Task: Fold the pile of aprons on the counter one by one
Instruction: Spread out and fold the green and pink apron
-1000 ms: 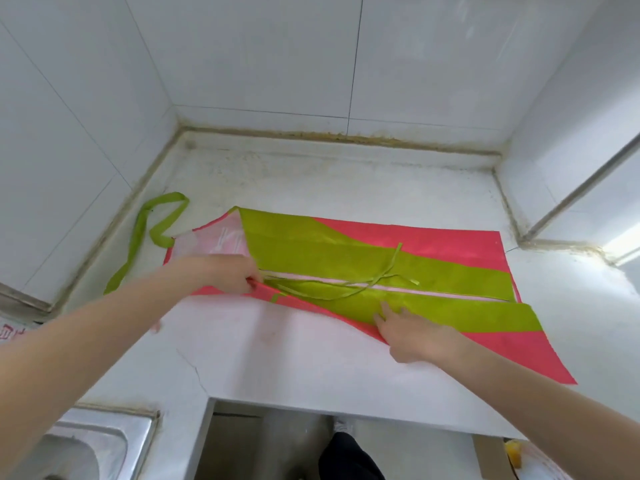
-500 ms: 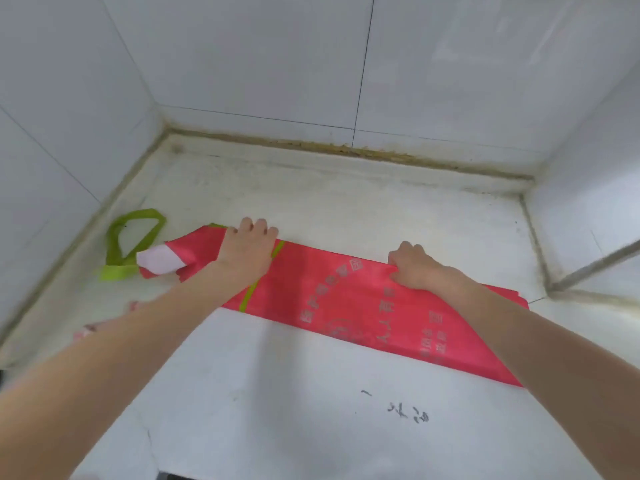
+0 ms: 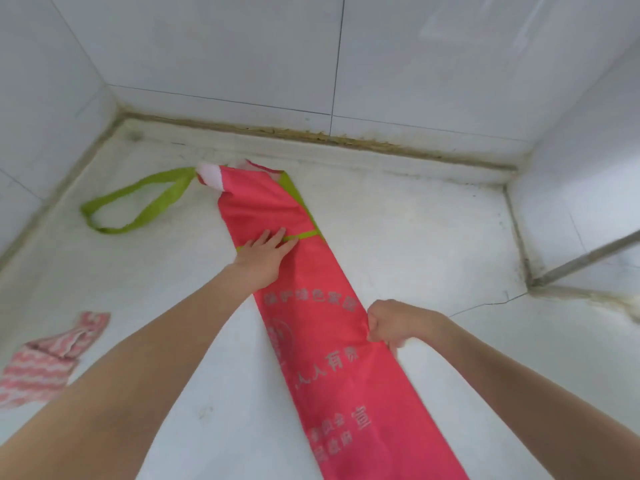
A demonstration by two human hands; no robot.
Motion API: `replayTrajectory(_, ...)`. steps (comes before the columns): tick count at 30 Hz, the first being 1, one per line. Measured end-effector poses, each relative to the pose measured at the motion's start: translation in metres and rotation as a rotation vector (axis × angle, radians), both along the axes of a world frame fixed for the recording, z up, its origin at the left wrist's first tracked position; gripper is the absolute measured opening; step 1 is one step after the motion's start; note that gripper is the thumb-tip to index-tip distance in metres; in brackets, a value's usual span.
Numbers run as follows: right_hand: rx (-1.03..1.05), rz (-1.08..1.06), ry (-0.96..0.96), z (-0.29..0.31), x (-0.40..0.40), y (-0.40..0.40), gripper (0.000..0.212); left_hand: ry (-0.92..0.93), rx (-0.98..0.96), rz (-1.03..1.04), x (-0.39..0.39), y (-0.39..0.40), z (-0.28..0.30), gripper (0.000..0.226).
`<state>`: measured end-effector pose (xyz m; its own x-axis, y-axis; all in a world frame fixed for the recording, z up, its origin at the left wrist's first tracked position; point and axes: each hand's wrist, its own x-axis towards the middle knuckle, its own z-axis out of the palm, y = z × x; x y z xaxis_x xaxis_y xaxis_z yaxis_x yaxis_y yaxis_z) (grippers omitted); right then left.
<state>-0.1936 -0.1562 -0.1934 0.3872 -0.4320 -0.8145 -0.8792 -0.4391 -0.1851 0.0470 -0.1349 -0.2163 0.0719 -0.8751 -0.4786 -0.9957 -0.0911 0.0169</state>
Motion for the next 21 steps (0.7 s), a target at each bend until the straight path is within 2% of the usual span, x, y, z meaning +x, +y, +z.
replayTrajectory(2, 0.025, 0.066, 0.165, 0.01, 0.001, -0.004, 0.024, 0.029, -0.003, -0.048, -0.023, -0.001, 0.001, 0.062)
replayTrajectory(4, -0.119, 0.142, 0.227, 0.022, 0.01, -0.022, 0.017, 0.01, -0.002, -0.111, -0.041, 0.006, 0.0, 0.057)
replayTrajectory(6, -0.315, 0.026, 0.037, 0.027, 0.026, -0.049, 0.025, 0.004, -0.036, -0.177, -0.051, 0.015, -0.002, 0.056)
replayTrajectory(9, -0.4, -0.211, -0.441, 0.024, 0.072, -0.08, 0.028, 0.001, -0.374, -0.262, -0.047, 0.021, -0.006, 0.054)
replayTrajectory(12, -0.196, -0.339, -0.667, 0.016, 0.12, -0.092, 0.036, -0.084, -0.453, -0.092, -0.023, 0.021, -0.014, 0.052)
replayTrajectory(15, 0.081, -0.577, -0.796, 0.013, 0.144, -0.099, 0.046, -0.083, -0.338, -0.055, -0.01, 0.015, -0.008, 0.068)
replayTrajectory(16, 0.152, -0.595, -0.8, 0.013, 0.149, -0.101, 0.048, -0.051, -0.308, -0.047, -0.007, 0.012, -0.009, 0.072)
replayTrajectory(18, 0.242, -0.482, -0.824, 0.02, 0.158, -0.103, 0.03, -0.025, -0.204, -0.049, -0.003, 0.005, -0.008, 0.077)
replayTrajectory(19, 0.271, -0.44, -0.876, 0.026, 0.164, -0.104, 0.013, -0.012, -0.149, -0.033, -0.002, 0.002, -0.005, 0.08)
replayTrajectory(20, 0.286, -0.449, -0.963, 0.034, 0.171, -0.108, 0.005, 0.001, -0.112, -0.02, -0.001, -0.001, -0.004, 0.085)
replayTrajectory(21, 0.274, -0.493, -1.067, 0.046, 0.174, -0.11, 0.014, 0.013, -0.08, -0.01, 0.0, -0.003, -0.004, 0.09)
